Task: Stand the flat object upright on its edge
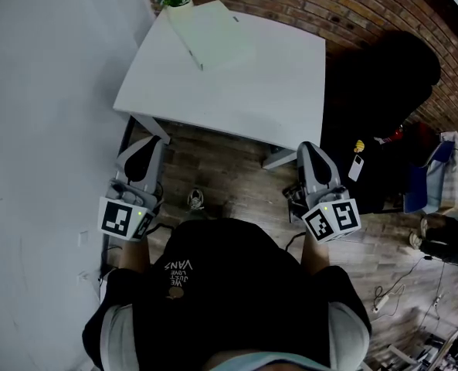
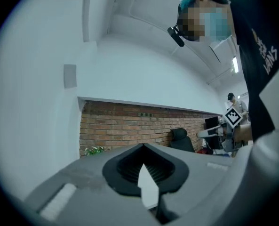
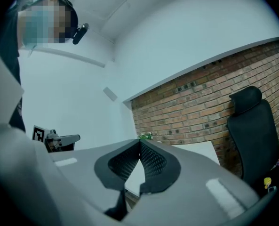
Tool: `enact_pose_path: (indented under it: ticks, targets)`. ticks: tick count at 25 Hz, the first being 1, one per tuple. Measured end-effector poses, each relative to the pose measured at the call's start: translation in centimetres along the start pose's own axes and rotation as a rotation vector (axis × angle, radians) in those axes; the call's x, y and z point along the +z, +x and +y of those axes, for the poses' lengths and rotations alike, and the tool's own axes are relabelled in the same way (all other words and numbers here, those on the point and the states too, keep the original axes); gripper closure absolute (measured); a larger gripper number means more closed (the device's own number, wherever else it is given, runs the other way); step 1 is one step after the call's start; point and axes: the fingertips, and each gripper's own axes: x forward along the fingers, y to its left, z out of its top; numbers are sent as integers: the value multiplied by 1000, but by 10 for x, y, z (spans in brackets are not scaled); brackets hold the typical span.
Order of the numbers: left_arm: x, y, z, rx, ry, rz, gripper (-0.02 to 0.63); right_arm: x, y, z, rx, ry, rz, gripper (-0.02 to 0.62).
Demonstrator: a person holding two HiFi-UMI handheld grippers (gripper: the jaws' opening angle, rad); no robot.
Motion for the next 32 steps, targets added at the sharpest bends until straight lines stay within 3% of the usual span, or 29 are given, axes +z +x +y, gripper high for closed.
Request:
enact_pose_path:
  ticks: [4, 19, 28, 32]
  targets:
    - [4, 7, 21, -29, 10, -27, 606, 0, 18, 8, -17, 2, -10, 594]
    - [-8, 37, 120, -132, 26, 15, 606, -9, 84, 39, -143, 30, -49, 594]
    - [-17, 58, 135, -167, 8, 35, 606, -14, 99, 29, -184, 48, -33, 594]
    - [-16, 74, 136, -150, -21, 13, 606, -9, 116, 14, -160, 42, -34, 594]
